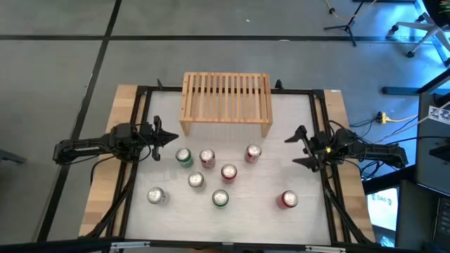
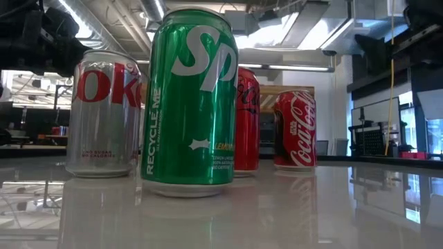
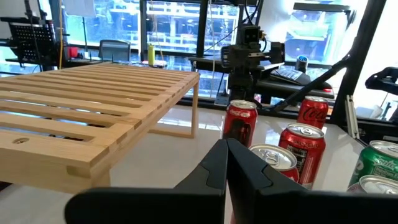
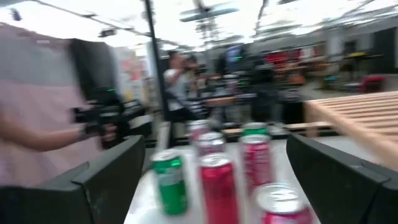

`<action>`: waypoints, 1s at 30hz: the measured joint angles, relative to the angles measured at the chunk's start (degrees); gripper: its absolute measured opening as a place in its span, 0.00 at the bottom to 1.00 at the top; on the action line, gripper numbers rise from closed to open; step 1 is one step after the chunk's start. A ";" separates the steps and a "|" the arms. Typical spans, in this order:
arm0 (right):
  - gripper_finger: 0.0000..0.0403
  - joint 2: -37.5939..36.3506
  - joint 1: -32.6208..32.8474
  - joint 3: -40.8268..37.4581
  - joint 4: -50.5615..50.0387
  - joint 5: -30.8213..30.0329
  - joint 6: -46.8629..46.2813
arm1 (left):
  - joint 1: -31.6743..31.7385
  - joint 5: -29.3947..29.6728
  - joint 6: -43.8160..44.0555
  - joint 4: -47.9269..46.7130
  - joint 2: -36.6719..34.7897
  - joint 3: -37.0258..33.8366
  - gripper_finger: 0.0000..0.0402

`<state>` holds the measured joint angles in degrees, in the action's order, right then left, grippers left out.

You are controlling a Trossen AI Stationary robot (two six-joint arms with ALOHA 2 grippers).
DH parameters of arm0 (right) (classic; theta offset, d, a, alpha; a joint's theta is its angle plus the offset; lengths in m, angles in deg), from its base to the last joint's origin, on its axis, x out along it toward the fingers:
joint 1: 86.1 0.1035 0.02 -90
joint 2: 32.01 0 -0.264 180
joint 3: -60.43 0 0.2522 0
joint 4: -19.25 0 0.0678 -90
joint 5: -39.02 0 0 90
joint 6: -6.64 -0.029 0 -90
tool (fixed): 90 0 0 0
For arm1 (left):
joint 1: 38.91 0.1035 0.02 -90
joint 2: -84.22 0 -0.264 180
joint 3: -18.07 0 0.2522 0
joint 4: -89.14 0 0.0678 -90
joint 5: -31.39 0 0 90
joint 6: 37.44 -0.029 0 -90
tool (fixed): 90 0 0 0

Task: Place canned beverage on shelf
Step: Put the right/white red soda can on the shelf

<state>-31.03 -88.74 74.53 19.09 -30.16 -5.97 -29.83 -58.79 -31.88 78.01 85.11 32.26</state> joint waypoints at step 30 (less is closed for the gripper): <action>0.96 18.73 0.02 19.92 10.26 -3.26 -15.33 | 0.00 -0.09 0.07 -0.02 0.00 0.00 0.00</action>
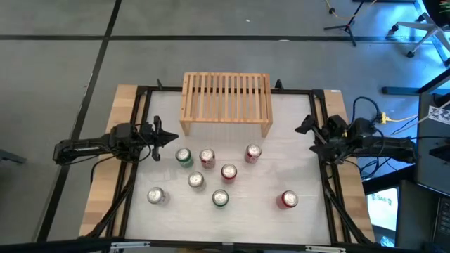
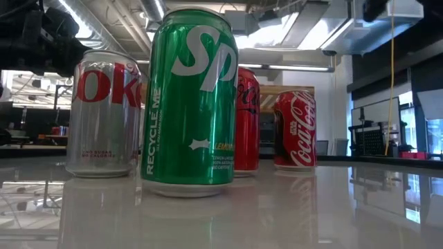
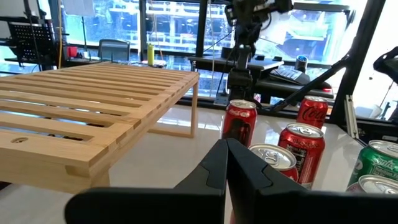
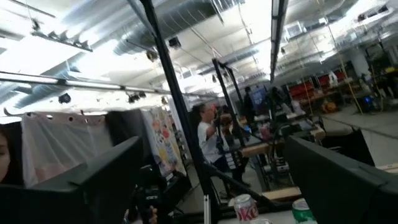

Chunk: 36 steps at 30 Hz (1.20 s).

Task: Place canned beverage on shelf
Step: Put the right/white red soda can on the shelf

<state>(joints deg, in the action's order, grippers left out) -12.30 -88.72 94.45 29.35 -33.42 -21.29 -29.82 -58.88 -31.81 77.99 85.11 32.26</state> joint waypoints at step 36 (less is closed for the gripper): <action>0.96 62.67 0.02 47.79 -66.93 -11.90 31.40 | -0.01 0.20 0.02 0.00 0.01 0.01 0.00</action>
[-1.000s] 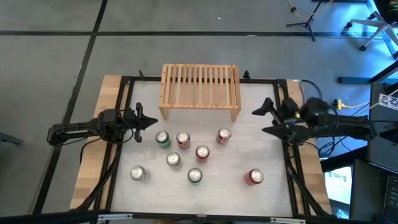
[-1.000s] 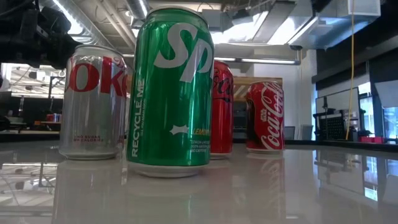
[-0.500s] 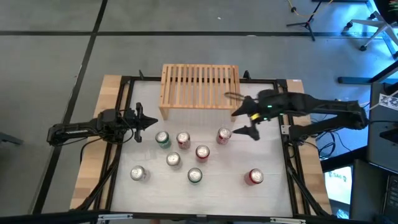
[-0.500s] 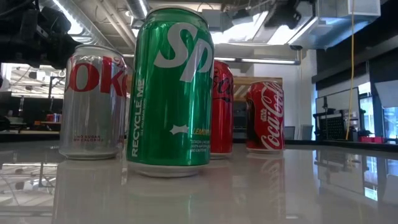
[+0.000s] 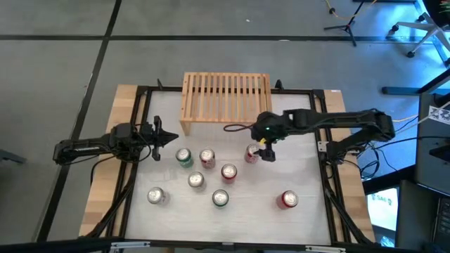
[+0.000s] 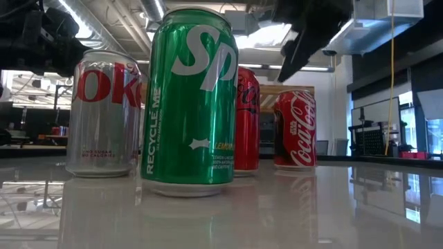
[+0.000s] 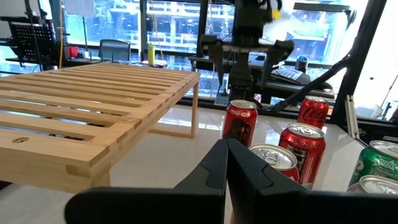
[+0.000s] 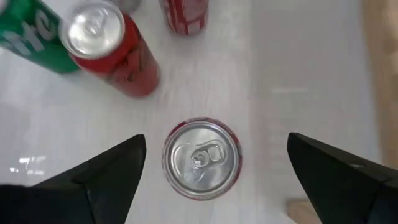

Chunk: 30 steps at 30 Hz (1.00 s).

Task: Place canned beverage on shelf
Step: Put the right/white red soda can on the shelf

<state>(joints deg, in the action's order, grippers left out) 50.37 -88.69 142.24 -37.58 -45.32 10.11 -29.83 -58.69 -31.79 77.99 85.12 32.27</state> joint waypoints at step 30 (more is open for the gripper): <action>0.95 9.72 5.95 -0.10 -1.84 -5.04 1.46 | 0.00 0.00 -0.02 0.02 0.00 -0.01 0.00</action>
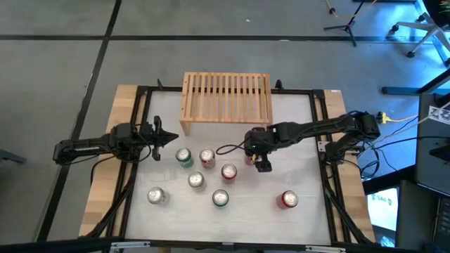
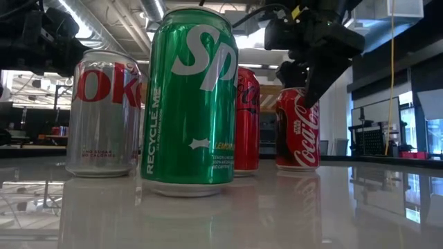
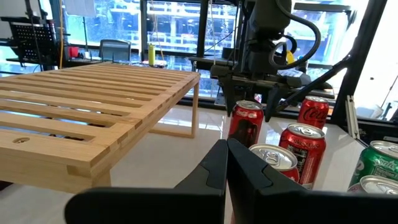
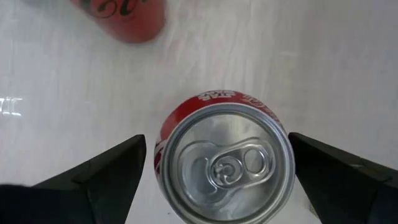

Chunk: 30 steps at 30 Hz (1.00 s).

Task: Place canned beverage on shelf
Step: Put the right/white red soda can on the shelf

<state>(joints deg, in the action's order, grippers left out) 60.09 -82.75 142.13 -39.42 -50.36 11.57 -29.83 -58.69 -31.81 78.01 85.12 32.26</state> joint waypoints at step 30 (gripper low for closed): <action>0.72 -0.11 0.00 0.39 -0.68 1.90 -0.11 | 0.00 0.00 -0.01 -0.02 -0.01 0.00 0.00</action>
<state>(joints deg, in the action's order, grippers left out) 59.98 -82.75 142.53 -40.10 -48.46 11.46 -29.83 -58.69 -31.82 77.99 85.11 32.26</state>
